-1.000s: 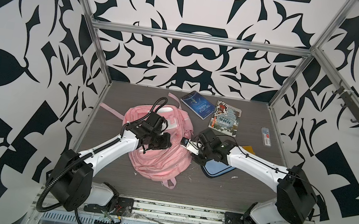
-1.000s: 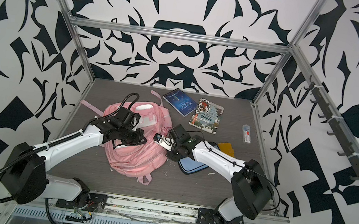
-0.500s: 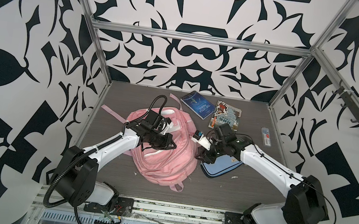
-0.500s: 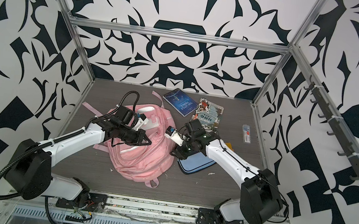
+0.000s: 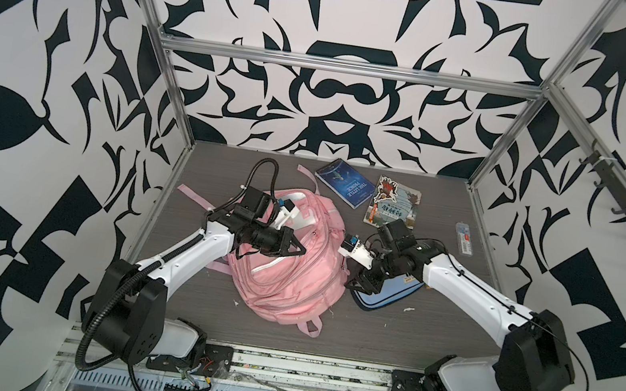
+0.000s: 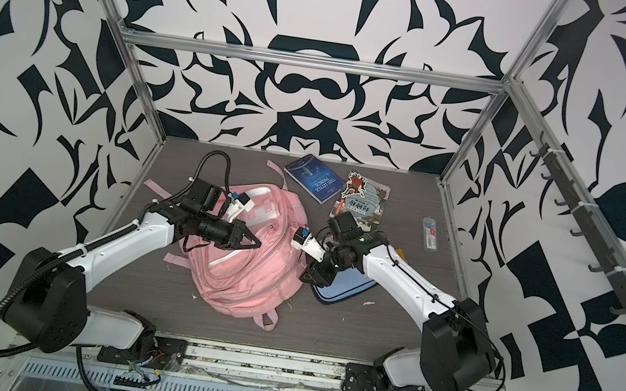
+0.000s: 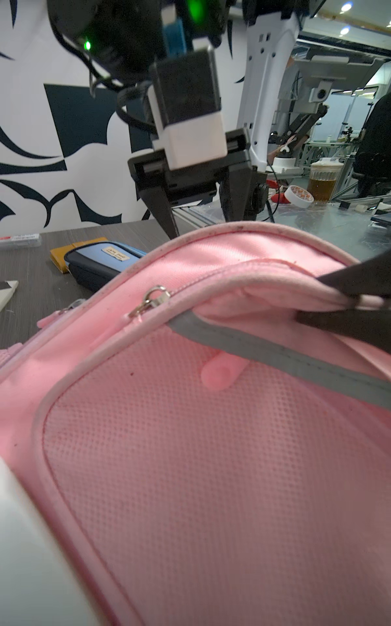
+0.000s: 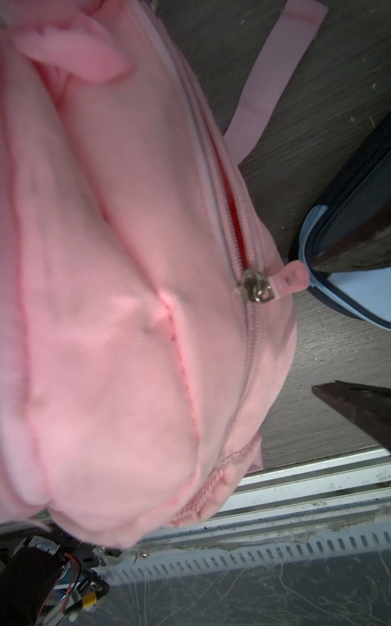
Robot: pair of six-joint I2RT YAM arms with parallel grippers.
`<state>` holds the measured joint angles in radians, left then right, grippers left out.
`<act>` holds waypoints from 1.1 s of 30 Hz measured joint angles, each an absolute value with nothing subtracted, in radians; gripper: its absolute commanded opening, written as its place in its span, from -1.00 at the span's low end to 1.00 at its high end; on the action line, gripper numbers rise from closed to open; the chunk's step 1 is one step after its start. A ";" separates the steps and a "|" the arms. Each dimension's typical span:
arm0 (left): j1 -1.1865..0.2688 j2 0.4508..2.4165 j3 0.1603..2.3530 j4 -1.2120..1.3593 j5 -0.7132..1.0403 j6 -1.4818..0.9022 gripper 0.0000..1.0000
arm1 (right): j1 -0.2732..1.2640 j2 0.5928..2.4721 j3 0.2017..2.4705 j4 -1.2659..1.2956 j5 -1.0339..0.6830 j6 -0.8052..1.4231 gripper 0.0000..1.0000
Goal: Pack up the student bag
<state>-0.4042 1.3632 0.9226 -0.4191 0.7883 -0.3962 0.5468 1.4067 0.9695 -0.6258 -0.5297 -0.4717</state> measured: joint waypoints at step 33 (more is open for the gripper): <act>-0.394 1.349 0.911 -0.445 0.922 -0.352 -1.00 | 0.585 1.506 1.034 -0.633 -0.545 -0.471 -0.76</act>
<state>-0.3939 1.3491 0.9108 -0.4454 0.9218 -0.3515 0.5854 1.5063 1.0344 -0.6334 -0.5453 -0.4709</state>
